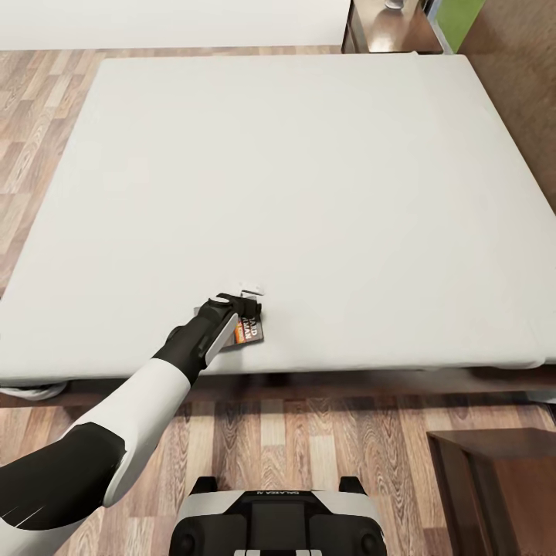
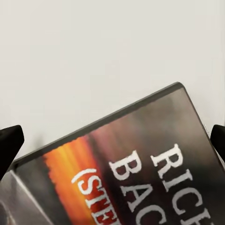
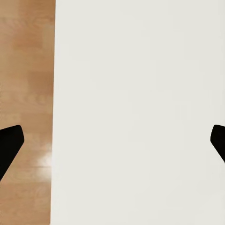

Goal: In the bedroom, move the book from the bed onto either nightstand, and place the two sandals side by side next to the bed.

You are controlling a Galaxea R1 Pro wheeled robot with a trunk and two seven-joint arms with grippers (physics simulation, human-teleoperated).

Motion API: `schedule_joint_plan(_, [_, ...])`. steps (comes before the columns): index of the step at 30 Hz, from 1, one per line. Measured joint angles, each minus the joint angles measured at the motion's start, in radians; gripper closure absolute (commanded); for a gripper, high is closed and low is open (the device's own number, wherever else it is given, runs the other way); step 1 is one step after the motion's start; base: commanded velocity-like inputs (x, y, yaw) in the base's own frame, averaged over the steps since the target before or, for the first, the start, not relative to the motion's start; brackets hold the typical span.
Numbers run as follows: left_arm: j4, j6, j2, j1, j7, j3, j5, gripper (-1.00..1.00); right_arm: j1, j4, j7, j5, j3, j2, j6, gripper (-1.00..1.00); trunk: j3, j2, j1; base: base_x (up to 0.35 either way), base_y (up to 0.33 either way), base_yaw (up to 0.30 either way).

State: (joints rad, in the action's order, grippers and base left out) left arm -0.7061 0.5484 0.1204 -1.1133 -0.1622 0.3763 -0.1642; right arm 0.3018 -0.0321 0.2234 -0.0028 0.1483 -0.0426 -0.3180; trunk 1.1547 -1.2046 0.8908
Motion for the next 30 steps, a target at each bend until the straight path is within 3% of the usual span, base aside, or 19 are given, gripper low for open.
schedule_joint_plan(30, [0.0, 0.0, 0.0, 0.0, -0.001, 0.0, 0.0, -1.0, -0.002, 0.0, 0.0, 0.0, 0.001, 0.0, 0.0, -1.0, 0.0, 0.0, 0.0, -0.047, 0.026, 0.0])
